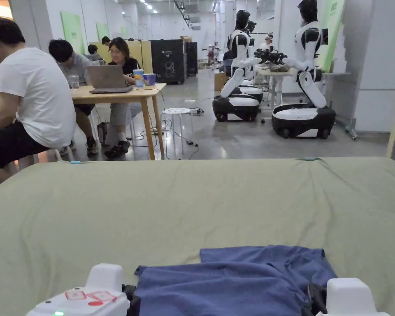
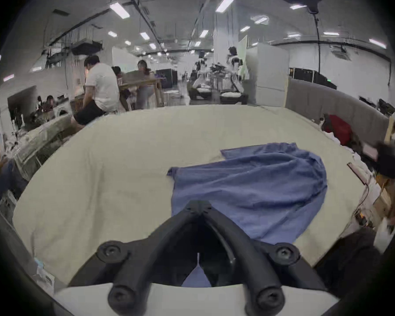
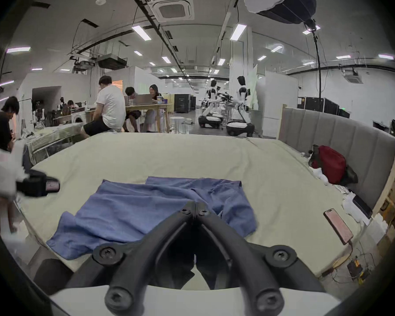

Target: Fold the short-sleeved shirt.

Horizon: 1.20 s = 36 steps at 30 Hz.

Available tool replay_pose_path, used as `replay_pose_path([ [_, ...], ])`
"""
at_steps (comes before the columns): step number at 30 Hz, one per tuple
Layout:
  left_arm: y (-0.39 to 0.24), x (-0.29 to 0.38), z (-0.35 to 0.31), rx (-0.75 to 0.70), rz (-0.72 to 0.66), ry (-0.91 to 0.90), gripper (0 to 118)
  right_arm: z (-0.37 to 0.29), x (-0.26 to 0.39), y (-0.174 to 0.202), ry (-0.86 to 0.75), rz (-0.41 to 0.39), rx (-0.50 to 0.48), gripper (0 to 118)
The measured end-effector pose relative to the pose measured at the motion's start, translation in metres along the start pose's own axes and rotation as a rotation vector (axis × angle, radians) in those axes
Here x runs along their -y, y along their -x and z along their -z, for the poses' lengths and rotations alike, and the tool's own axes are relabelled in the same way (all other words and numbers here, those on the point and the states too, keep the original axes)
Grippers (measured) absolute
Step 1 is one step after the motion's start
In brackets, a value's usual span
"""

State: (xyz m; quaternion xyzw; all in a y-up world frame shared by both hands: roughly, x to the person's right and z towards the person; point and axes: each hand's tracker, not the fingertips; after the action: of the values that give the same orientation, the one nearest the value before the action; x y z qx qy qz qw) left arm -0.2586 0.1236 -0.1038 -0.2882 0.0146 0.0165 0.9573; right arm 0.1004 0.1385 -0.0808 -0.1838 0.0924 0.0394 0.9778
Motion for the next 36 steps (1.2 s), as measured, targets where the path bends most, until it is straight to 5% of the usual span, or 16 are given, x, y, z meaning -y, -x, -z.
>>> replay_pose_path([
  [9, 0.06, -0.094, 0.175, 0.104, -0.344, 0.364, 3, 0.015, 0.017, -0.023, 0.055, 0.017, 0.044, 0],
  [12, 0.059, -0.106, 0.208, 0.022, -0.326, 0.415, 91, 0.025, 0.022, -0.032, 0.078, 0.011, 0.063, 0],
  [13, 0.057, -0.105, 0.216, -0.003, -0.307, 0.438, 106, 0.027, 0.024, -0.034, 0.083, 0.011, 0.066, 0],
  [16, 0.05, -0.101, 0.237, -0.026, -0.253, 0.474, 97, 0.036, 0.03, -0.042, 0.106, 0.018, 0.08, 0],
  [19, 0.048, -0.093, 0.254, -0.052, -0.251, 0.535, 66, 0.043, 0.035, -0.049, 0.126, 0.023, 0.091, 0],
  [22, 0.042, -0.084, 0.26, -0.044, -0.172, 0.583, 21, 0.046, 0.037, -0.053, 0.136, 0.027, 0.097, 0],
  [24, 0.041, -0.085, 0.257, -0.025, -0.18, 0.569, 9, 0.047, 0.037, -0.055, 0.139, 0.025, 0.101, 0],
  [31, 0.035, -0.112, 0.208, 0.056, -0.133, 0.39, 6, 0.067, 0.041, -0.089, 0.178, -0.069, 0.152, 0],
  [36, 0.028, -0.116, 0.159, 0.057, -0.109, 0.295, 6, 0.116, 0.043, -0.136, 0.249, -0.022, 0.1, 6],
])
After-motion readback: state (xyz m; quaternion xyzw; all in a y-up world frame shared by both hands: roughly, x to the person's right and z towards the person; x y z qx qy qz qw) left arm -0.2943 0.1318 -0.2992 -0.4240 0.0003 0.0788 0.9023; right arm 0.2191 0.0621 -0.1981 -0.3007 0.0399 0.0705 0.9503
